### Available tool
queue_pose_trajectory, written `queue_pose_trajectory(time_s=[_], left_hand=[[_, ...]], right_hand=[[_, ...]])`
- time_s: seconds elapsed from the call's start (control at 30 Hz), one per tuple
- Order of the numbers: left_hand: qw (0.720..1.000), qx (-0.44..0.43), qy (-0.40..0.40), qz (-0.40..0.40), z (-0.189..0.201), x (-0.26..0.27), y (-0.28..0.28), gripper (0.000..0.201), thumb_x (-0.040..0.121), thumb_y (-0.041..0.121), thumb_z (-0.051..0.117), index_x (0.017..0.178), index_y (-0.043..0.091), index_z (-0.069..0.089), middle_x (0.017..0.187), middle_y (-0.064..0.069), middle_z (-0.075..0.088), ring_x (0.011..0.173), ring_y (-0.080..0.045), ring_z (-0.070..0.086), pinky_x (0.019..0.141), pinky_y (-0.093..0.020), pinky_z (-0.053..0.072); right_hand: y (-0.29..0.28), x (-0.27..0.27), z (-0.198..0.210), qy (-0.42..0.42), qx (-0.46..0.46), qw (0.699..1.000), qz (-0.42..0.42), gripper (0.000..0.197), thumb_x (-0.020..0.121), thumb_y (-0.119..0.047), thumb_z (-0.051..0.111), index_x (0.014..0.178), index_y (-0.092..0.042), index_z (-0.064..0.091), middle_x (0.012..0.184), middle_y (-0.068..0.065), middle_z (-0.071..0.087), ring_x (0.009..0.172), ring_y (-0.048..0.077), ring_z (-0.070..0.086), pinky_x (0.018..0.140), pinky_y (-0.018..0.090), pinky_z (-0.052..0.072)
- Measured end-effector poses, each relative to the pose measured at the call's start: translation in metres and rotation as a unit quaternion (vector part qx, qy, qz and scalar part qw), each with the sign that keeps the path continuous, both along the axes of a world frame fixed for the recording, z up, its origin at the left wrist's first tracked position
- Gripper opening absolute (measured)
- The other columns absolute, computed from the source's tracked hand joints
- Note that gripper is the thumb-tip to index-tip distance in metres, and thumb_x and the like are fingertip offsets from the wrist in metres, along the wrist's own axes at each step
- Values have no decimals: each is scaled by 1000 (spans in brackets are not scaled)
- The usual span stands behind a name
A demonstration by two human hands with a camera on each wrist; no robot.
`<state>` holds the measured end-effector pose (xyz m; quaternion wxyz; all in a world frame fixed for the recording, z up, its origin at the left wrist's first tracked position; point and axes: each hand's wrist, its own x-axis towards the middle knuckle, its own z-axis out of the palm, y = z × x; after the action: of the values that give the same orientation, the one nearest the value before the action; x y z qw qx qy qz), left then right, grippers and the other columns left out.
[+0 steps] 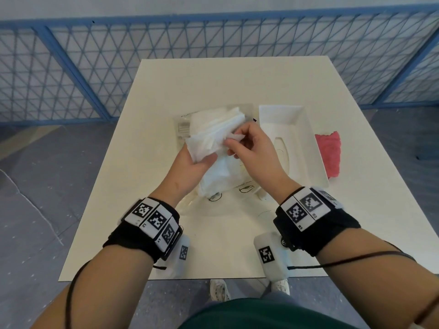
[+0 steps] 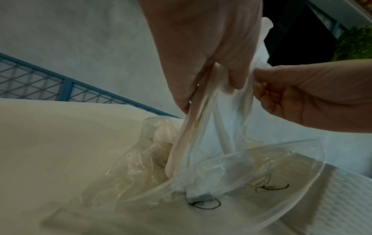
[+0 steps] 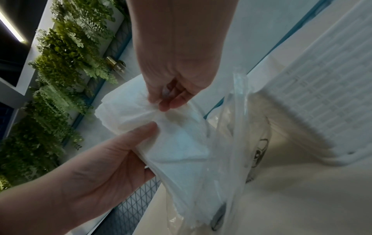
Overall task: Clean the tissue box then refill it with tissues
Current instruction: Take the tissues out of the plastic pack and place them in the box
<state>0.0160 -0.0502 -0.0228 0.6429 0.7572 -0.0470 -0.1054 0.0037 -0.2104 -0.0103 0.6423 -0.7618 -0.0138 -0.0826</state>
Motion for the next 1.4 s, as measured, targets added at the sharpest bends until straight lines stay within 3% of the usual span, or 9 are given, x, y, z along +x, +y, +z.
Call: queue_pose_trajectory(time_s=[0.2,0.3,0.4,0.57,0.77,0.87,0.93,1.17,1.4], left_hand=[[990,11,-136,17,29,13,-8,37,93,8,58,129,14,52,118,7,62,109,7,56,92,-10,44],[965,40,-250,-64,46,15,-26,29,80,18,67,102,36,58,114,9,54,114,-6,51,104,-27,40],[950,112,-262,-131,52,10,-51,35,70,28,74,101,35,59,132,19,27,137,-14,19,115,-35,21],[973,98,-154,-141,53,11,-88,52,82,12,66,117,46,47,155,1,4,132,-4,27,110,-17,27],[957,227,-38,-178,21,1,-100,40,98,12,43,135,26,45,144,0,27,138,-16,31,115,-34,27],[925,318,-40,-205,6,-5,-102,32,95,30,54,126,21,55,144,2,33,133,-16,38,114,-37,30],[921,331,-33,-202,-1,-6,-102,32,94,34,55,122,19,58,145,3,33,133,-15,38,113,-37,31],[929,315,-28,-191,-6,-8,-96,30,95,31,51,123,22,59,140,8,36,129,-11,41,108,-28,32],[934,256,40,-246,4,-11,-91,69,83,47,67,143,37,34,153,12,12,141,-12,22,115,-36,25]], right_hand=[[-25,2,19,231,126,965,11,55,95,-57,36,127,-14,40,85,10,57,60,19,61,56,29,54],[-55,1,38,338,280,888,135,72,91,-65,26,133,-9,46,88,17,69,71,28,71,61,33,59],[-81,-3,56,269,308,902,141,47,85,-42,50,118,-10,59,100,9,72,85,20,71,65,28,59],[-123,3,55,155,219,963,-18,65,87,2,55,142,-24,33,123,11,63,106,28,65,79,40,58],[-138,5,22,215,-30,964,-152,65,75,-28,53,130,-54,27,111,-3,61,112,28,53,99,48,45],[-130,6,20,237,-85,959,-130,62,87,-19,44,142,-38,21,99,-5,56,91,11,50,99,7,35],[-127,6,23,229,-95,961,-122,58,94,-8,39,146,-25,21,93,-1,55,71,-2,38,54,-12,26],[-124,20,-21,293,-238,925,-51,65,90,9,34,146,-21,22,100,-1,45,69,12,44,48,9,39],[-113,21,-32,291,-468,834,-16,53,91,-4,44,139,-24,35,149,18,15,130,39,29,107,46,32]])
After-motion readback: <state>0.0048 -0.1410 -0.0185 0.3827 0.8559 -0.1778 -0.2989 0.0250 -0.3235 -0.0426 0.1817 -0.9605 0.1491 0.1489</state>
